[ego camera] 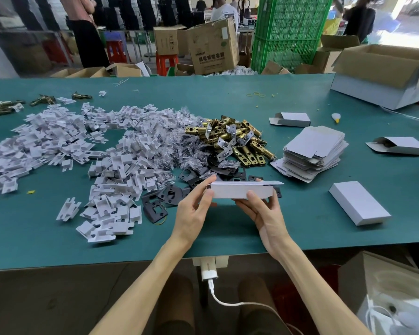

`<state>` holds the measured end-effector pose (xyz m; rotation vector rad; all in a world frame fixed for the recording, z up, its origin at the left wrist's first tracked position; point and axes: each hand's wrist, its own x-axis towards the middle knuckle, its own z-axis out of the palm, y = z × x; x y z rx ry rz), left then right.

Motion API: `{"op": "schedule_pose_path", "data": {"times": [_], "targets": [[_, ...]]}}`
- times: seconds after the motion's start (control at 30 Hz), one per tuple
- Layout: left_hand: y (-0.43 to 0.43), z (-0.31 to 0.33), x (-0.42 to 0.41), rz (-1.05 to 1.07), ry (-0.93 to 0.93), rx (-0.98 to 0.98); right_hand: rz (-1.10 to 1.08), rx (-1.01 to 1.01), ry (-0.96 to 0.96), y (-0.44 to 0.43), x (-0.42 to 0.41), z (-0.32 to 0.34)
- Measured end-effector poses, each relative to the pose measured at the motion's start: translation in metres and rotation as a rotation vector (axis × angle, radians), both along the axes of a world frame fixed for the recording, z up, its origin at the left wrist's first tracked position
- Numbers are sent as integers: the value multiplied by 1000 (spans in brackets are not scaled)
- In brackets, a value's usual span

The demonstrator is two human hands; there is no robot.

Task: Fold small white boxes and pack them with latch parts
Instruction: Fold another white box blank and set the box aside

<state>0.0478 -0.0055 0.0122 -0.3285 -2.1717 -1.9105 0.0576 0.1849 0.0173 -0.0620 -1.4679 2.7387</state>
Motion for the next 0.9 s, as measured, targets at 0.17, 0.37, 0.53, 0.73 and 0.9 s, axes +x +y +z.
{"op": "schedule_pose_path", "data": {"times": [0.17,0.37,0.53,0.73,0.9], "targets": [[1,-1,-2,-58,-53,-31,1,122,3,-2,-1,-5],[2,0,-1,-101,-130,-78,0,271,18,-1,-2,-11],[4,1,-2,-158,-170,-86,5,327,31,-2,-2,-10],[-1,-6,-7,-117,-219,-84,26,363,40,-2,0,-8],[-4,-5,-8,-109,-226,-67,14,381,57,-4,1,-6]]}}
